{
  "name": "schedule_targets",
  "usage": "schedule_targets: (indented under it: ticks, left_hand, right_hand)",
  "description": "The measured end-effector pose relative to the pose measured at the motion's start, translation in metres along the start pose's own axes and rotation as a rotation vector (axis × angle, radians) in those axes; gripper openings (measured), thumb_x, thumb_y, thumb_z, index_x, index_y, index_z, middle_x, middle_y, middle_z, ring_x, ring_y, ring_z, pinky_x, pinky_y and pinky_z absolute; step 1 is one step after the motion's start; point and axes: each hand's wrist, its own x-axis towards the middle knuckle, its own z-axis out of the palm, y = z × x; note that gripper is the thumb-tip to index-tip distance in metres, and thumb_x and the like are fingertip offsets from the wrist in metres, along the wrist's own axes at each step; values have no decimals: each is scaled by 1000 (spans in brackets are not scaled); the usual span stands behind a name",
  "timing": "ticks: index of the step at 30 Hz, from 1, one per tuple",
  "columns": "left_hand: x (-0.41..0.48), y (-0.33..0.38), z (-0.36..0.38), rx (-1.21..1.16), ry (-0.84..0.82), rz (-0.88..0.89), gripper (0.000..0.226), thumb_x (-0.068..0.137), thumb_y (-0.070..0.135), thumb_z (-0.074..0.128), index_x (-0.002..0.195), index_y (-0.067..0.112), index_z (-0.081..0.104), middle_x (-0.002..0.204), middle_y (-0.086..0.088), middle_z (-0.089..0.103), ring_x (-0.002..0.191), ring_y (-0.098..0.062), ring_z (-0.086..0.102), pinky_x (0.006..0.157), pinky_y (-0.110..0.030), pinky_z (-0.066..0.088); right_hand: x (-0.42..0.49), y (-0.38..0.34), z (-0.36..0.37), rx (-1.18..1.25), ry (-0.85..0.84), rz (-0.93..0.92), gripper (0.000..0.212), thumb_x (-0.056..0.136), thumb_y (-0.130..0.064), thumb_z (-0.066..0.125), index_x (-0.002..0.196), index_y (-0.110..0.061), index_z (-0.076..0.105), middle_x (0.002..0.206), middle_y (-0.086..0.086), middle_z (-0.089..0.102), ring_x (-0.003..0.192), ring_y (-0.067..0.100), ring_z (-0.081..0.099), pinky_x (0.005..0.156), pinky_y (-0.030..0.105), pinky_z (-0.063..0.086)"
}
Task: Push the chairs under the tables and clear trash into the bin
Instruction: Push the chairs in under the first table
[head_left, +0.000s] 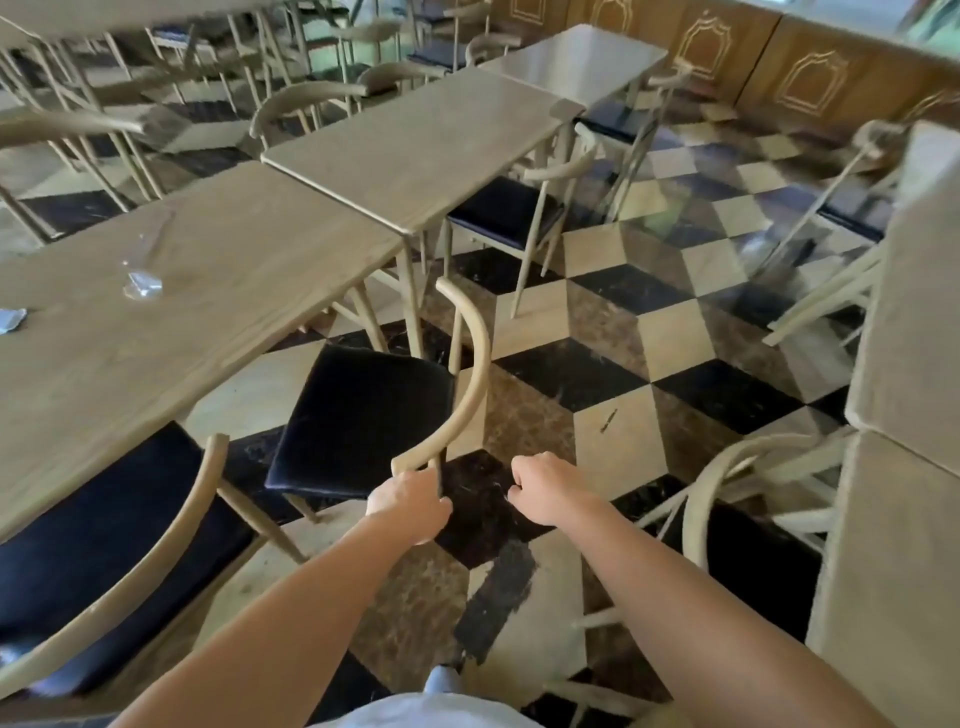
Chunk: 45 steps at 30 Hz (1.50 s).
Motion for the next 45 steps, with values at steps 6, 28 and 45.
schedule_targets:
  ticks: [6,28,45]
  left_hand:
    - [36,22,9,-21,41,-38,24,96,36,49,109,20,60,80,6,49,76,-17,59,67,-33,56]
    - [221,21,-40,-342,-21,-239,16,96,38,54,87,26,48,81,7,56,63,-11,55,46,-24,34]
    - [233,93,39,-309,208,-800,38,88,51,55,108,20,50,104,-3,57,97,-29,53,78,-41,48]
  right_hand:
    - [34,22,0,10,-20,-26,20,99,-35,58,113,-20,59,104,0,64,90,17,63,77,29,52]
    - [251,7,-62,-242,-123,-316,35,99,-34,58,131,-22,55,122,2,62,109,21,61,86,37,55]
    - [389,89,-65,-480,-182,-1120,50,96,-52,53,134,-20,50,130,4,58,118,24,54,97,39,48]
